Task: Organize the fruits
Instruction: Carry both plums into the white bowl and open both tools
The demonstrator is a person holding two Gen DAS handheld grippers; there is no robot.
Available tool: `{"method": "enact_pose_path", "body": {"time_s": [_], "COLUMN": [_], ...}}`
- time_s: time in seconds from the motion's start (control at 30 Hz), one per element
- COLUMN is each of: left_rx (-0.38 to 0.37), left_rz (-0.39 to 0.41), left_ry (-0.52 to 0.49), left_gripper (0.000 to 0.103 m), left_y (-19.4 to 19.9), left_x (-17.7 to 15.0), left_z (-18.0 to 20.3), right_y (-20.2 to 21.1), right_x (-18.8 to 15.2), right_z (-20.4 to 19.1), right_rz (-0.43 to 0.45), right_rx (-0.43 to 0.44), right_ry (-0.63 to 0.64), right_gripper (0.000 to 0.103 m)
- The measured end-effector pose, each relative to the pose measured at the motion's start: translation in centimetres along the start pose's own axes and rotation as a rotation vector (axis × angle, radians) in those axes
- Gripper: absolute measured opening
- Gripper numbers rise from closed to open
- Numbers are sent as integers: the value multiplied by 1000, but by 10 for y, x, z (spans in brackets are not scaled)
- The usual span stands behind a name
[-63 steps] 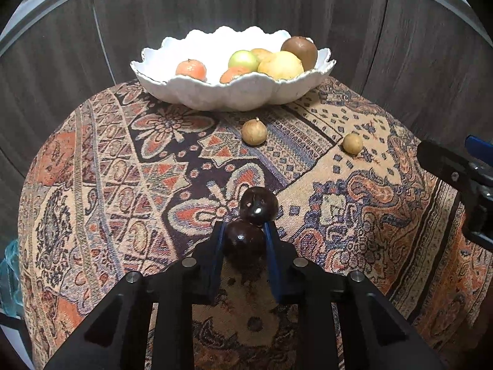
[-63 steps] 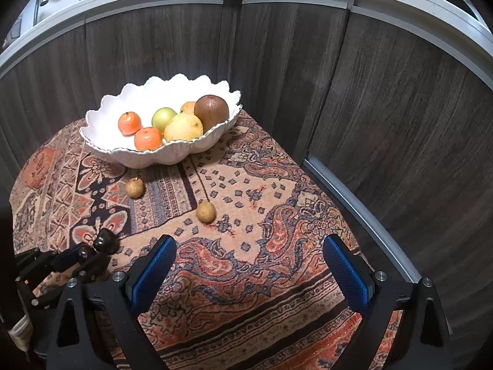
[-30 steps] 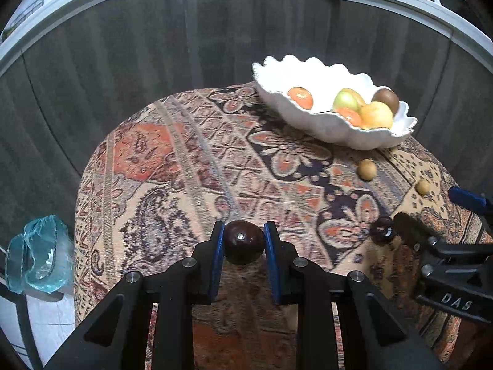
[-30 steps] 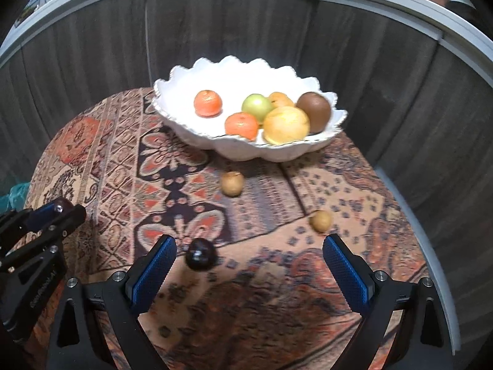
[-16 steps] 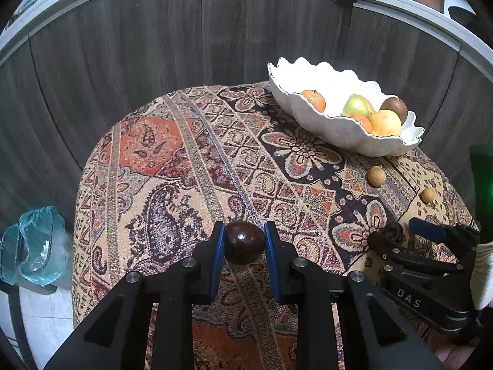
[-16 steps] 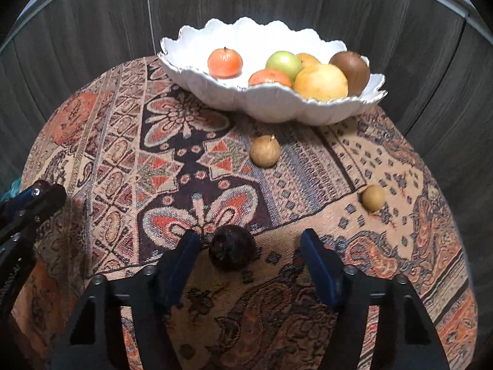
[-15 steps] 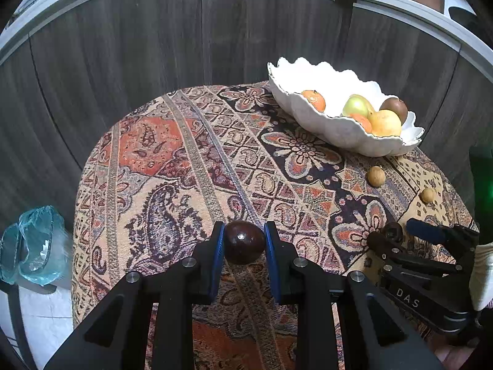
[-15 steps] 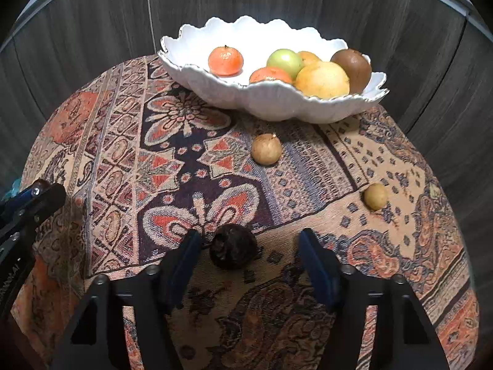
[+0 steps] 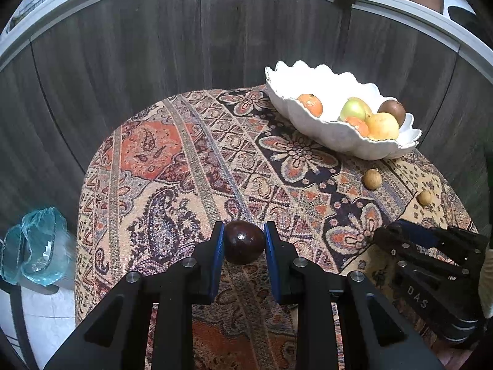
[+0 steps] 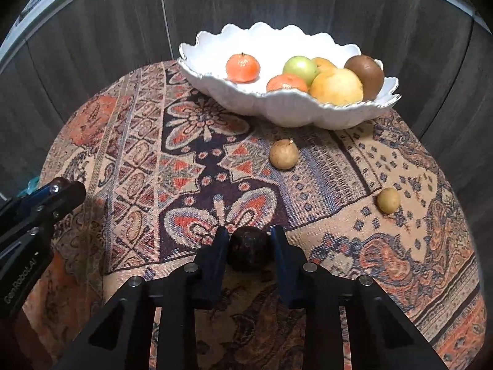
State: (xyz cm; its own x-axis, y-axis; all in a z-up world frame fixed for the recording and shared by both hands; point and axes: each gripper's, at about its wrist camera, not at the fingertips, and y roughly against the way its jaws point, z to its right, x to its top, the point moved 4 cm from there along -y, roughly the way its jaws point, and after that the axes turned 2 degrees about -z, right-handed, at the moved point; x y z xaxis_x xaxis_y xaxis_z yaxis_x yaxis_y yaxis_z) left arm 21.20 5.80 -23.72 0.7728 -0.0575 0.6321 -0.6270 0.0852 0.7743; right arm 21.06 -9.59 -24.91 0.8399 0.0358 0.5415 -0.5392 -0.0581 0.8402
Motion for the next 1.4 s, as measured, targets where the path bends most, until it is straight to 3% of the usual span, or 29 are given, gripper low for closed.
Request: {"method": "enact_pose_path", "body": {"time_s": [0.4,0.8,1.07,1.4], "left_rx": [-44,-84,-101,-112], "left_rz": [31,115,136,89], "left_ry": [-31,-112,-151,-164], "left_gripper": [26,26,26,26], "left_y": [20,21,-4,-54], "left_x": [28,109,155,165], "left_z": [34,77,83,82], "right_y": [54,74,61,17], "right_x": [34,100,133,142], "right_z": [24,67,75,70], "right_rz": [135,209,206,141], "right_rx": [-11,-31,-23,-31], "right_ry": [10,-38,-53,-63], "right_gripper": [30,30,30,30]}}
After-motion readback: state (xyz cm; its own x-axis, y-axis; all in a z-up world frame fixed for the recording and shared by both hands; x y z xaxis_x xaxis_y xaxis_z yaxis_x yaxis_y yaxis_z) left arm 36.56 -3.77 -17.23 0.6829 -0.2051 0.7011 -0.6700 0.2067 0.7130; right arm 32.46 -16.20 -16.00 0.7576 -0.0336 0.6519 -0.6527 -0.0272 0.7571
